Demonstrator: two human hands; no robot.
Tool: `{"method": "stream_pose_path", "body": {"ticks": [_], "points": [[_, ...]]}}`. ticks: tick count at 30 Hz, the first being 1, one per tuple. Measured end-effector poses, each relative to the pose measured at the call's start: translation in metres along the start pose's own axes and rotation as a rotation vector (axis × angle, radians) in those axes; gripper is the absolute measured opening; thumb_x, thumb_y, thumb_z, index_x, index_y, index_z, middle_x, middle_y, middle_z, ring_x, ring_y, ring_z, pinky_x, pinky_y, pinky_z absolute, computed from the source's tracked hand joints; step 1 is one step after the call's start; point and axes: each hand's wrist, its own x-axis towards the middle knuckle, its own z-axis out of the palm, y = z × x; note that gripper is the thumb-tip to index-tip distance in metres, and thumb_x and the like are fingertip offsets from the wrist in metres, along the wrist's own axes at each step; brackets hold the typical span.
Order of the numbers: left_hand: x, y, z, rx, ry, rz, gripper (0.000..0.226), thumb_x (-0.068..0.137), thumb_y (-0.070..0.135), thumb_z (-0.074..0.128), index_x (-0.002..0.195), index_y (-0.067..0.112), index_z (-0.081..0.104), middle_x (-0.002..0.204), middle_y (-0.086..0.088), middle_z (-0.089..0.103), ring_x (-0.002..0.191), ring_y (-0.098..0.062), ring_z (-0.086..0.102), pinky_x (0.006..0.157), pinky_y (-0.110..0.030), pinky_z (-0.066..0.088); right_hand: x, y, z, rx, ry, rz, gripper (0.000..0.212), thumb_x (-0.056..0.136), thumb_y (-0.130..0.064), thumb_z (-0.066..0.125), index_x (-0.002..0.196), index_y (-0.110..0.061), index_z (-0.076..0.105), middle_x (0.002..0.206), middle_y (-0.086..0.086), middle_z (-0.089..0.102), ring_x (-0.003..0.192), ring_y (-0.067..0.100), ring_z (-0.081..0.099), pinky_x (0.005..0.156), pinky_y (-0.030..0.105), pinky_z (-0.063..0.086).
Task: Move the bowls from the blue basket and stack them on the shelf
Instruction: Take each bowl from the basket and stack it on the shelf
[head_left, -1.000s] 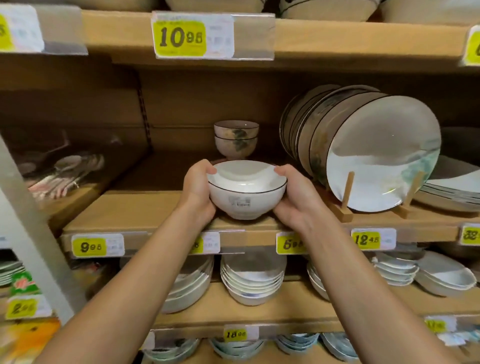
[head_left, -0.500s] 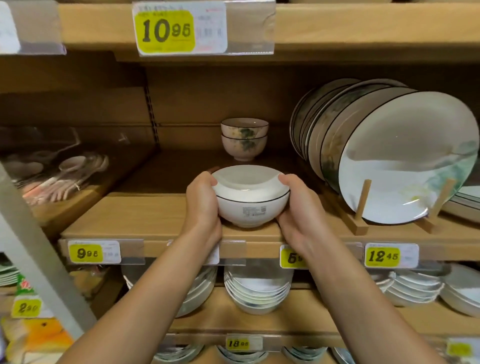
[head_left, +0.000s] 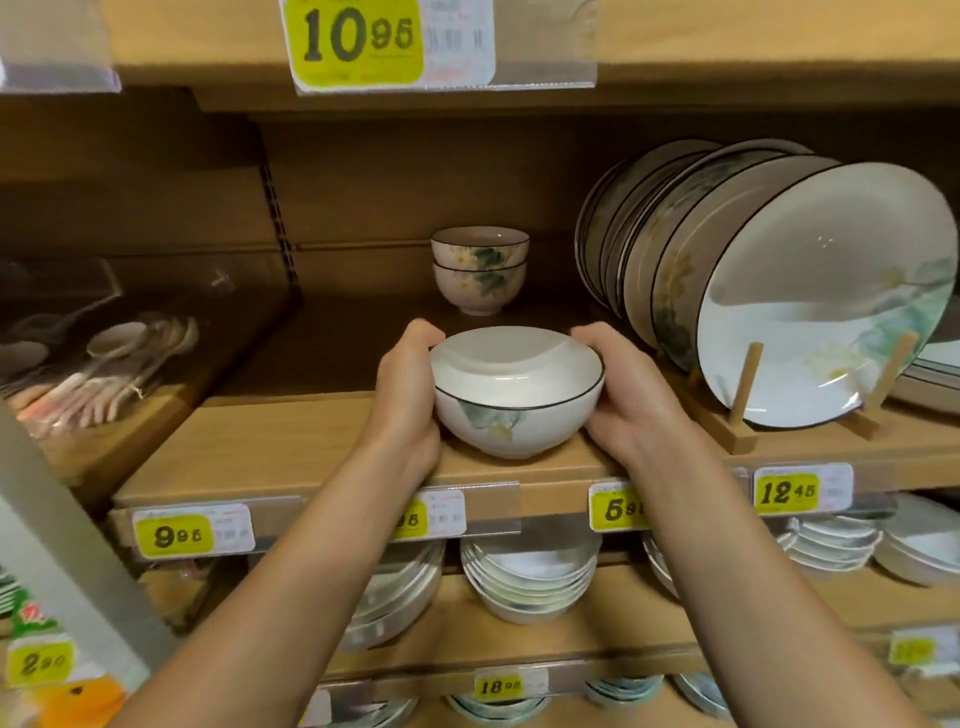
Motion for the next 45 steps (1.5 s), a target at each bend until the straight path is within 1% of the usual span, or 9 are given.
{"method": "stream_pose_path", "body": {"ticks": [5, 10, 15, 20, 24, 28, 33, 38, 45], "points": [[0.003, -0.011, -0.003, -0.048, 0.0, 0.049, 0.025, 0.081, 0.013, 0.046, 0.088, 0.01, 0.07, 0.086, -0.008, 0.076, 0.083, -0.024, 0.072, 0.077, -0.036, 0.056, -0.023, 0.026, -0.003, -0.175, 0.059, -0.245, 0.057, 0.076, -0.031, 0.064, 0.131, -0.021, 0.058, 0.115, -0.007, 0.066, 0.105, 0.011, 0.063, 0.089, 0.031, 0.052], [-0.009, -0.02, -0.002, -0.025, -0.004, 0.121, 0.039, 0.08, 0.024, 0.047, 0.118, 0.022, 0.055, 0.114, -0.011, 0.066, 0.104, -0.025, 0.064, 0.093, -0.044, 0.053, -0.015, 0.012, 0.011, -0.155, 0.104, -0.157, 0.038, 0.086, -0.006, 0.053, 0.122, -0.012, 0.061, 0.108, 0.01, 0.07, 0.102, 0.026, 0.066, 0.09, 0.039, 0.054], [-0.009, -0.011, -0.008, -0.011, 0.002, 0.162, 0.027, 0.078, 0.028, 0.053, 0.105, 0.028, 0.054, 0.099, 0.002, 0.06, 0.093, -0.014, 0.059, 0.074, -0.03, 0.047, -0.016, 0.002, 0.005, -0.079, 0.145, -0.087, 0.012, 0.092, -0.014, 0.057, 0.099, -0.013, 0.066, 0.1, 0.01, 0.073, 0.102, 0.027, 0.067, 0.096, 0.043, 0.052], [0.003, 0.005, -0.005, 0.008, -0.102, -0.003, 0.028, 0.082, 0.01, 0.048, 0.056, 0.018, 0.054, 0.056, 0.002, 0.064, 0.067, -0.02, 0.06, 0.067, -0.031, 0.044, -0.033, 0.03, 0.006, -0.321, 0.128, -0.333, 0.058, 0.085, -0.032, 0.06, 0.141, -0.035, 0.044, 0.126, -0.015, 0.052, 0.113, 0.007, 0.051, 0.08, 0.022, 0.046], [-0.008, -0.007, -0.011, -0.019, -0.145, 0.012, 0.025, 0.084, 0.02, 0.05, 0.101, 0.013, 0.068, 0.088, -0.002, 0.077, 0.091, -0.018, 0.072, 0.083, -0.034, 0.054, -0.016, 0.017, 0.013, -0.204, 0.148, -0.205, 0.039, 0.091, -0.014, 0.053, 0.129, -0.017, 0.057, 0.117, 0.001, 0.065, 0.109, 0.02, 0.061, 0.09, 0.035, 0.053], [0.001, -0.002, -0.015, -0.071, -0.012, 0.097, 0.017, 0.087, 0.022, 0.049, 0.08, 0.019, 0.064, 0.071, 0.001, 0.068, 0.078, -0.015, 0.066, 0.07, -0.031, 0.054, -0.012, 0.011, 0.003, -0.185, 0.199, -0.14, 0.022, 0.095, -0.034, 0.054, 0.104, -0.02, 0.069, 0.094, -0.001, 0.075, 0.099, 0.018, 0.067, 0.093, 0.037, 0.052], [0.01, 0.004, -0.003, -0.107, -0.084, -0.088, 0.021, 0.088, 0.013, 0.043, 0.075, 0.013, 0.06, 0.068, -0.007, 0.073, 0.081, -0.028, 0.068, 0.079, -0.039, 0.054, -0.017, 0.03, 0.008, -0.36, 0.125, -0.275, 0.054, 0.082, -0.041, 0.059, 0.134, -0.032, 0.051, 0.119, -0.011, 0.06, 0.107, 0.01, 0.059, 0.084, 0.03, 0.051], [-0.006, -0.008, -0.019, -0.129, -0.222, -0.029, 0.031, 0.092, 0.022, 0.042, 0.107, 0.01, 0.066, 0.1, -0.005, 0.076, 0.099, -0.019, 0.07, 0.089, -0.037, 0.054, -0.005, 0.006, 0.005, -0.081, 0.139, -0.045, 0.01, 0.094, -0.022, 0.058, 0.096, -0.015, 0.065, 0.091, 0.007, 0.076, 0.095, 0.024, 0.07, 0.095, 0.044, 0.053], [0.002, 0.005, -0.009, -0.124, -0.174, -0.049, 0.028, 0.09, 0.02, 0.043, 0.103, 0.006, 0.064, 0.098, -0.017, 0.074, 0.103, -0.033, 0.068, 0.098, -0.047, 0.05, -0.019, 0.019, -0.001, -0.325, 0.027, -0.236, 0.05, 0.074, -0.057, 0.064, 0.118, -0.035, 0.062, 0.122, -0.012, 0.065, 0.112, 0.008, 0.061, 0.099, 0.034, 0.046]]}}
